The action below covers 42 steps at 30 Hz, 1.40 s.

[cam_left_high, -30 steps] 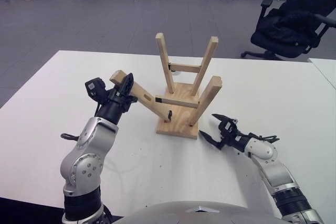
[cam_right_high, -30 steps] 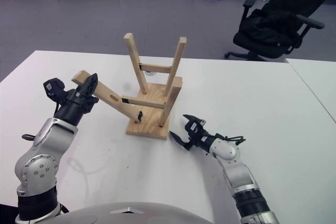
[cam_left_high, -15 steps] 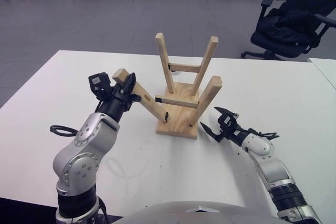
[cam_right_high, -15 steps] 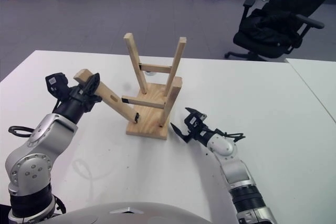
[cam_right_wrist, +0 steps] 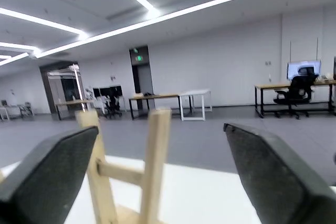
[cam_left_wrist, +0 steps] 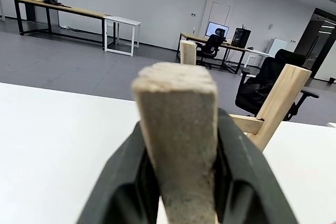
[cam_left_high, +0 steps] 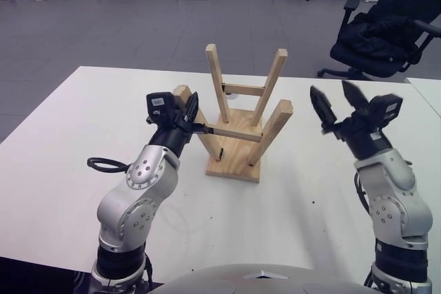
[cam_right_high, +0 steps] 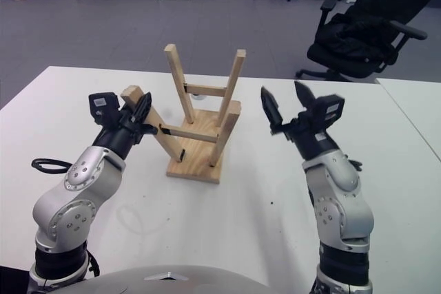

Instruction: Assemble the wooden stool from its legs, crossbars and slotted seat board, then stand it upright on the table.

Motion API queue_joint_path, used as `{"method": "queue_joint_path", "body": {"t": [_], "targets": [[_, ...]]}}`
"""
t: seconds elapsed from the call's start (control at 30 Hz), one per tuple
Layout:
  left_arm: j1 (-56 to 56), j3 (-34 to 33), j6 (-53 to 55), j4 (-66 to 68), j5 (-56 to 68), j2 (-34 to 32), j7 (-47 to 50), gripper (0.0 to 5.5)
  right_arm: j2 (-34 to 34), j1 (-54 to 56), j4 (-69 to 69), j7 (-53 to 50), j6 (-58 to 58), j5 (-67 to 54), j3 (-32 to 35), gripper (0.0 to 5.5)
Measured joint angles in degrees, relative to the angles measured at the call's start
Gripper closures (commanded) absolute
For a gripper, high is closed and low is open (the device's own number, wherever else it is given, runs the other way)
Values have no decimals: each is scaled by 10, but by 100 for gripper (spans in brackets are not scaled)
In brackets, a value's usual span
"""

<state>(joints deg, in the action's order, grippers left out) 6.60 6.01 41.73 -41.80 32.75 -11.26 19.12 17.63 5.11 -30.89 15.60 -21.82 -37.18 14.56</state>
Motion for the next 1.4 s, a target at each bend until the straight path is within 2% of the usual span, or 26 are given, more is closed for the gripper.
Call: {"method": "queue_joint_path", "body": {"t": [0.1, 0.2, 0.27, 0.37, 0.47, 0.57, 0.6, 0.7, 0.8, 0.93, 1.0, 1.07, 1.17, 1.23, 1.4], "targets": [[1, 24, -5, 1, -41, 0, -4, 447, 10, 49, -63, -48, -62, -36, -14, 102], [0, 37, -10, 4, -65, 2, -10, 447, 28, 125, -130, -106, -155, -11, -103, 102], [11, 47, -12, 11, -77, 2, -17, 447, 34, 152, -147, -137, -201, 12, -139, 102], [20, 52, -14, 23, -91, 3, -26, 446, 54, 162, -147, -158, -242, 65, -175, 102], [30, 59, -14, 36, -107, 16, -29, 446, 22, 220, -118, -184, -299, 81, -204, 102], [33, 62, -14, 43, -117, 31, -29, 446, 28, 262, -99, -195, -336, 142, -272, 102], [36, 63, -17, 48, -123, 40, -31, 410, 32, 271, -97, -195, -342, 161, -297, 102], [19, 72, -3, 80, -132, 52, -47, 346, 62, 289, -91, -191, -343, 234, -363, 102], [25, 55, -22, 39, -127, 70, -72, 295, 96, 285, -59, -175, -356, 287, -421, 102], [42, 14, -22, -43, -133, 12, -113, 236, 151, 304, -30, -127, -321, 377, -501, 102], [101, -47, -70, -80, -152, -9, -124, 188, 180, 319, 2, -78, -305, 425, -558, 102], [126, -53, -87, -90, -152, -7, -138, 188, 190, 332, 19, -50, -282, 466, -594, 102], [138, -59, -98, -64, -150, 0, -149, 188, 185, 324, 57, -45, -213, 514, -609, 102], [138, -63, -99, -40, -149, -4, -167, 188, 181, 305, 66, -43, -183, 524, -590, 102], [138, -113, -92, 24, -96, -7, -213, 188, 109, 234, 60, -12, -112, 410, -423, 102]]}}
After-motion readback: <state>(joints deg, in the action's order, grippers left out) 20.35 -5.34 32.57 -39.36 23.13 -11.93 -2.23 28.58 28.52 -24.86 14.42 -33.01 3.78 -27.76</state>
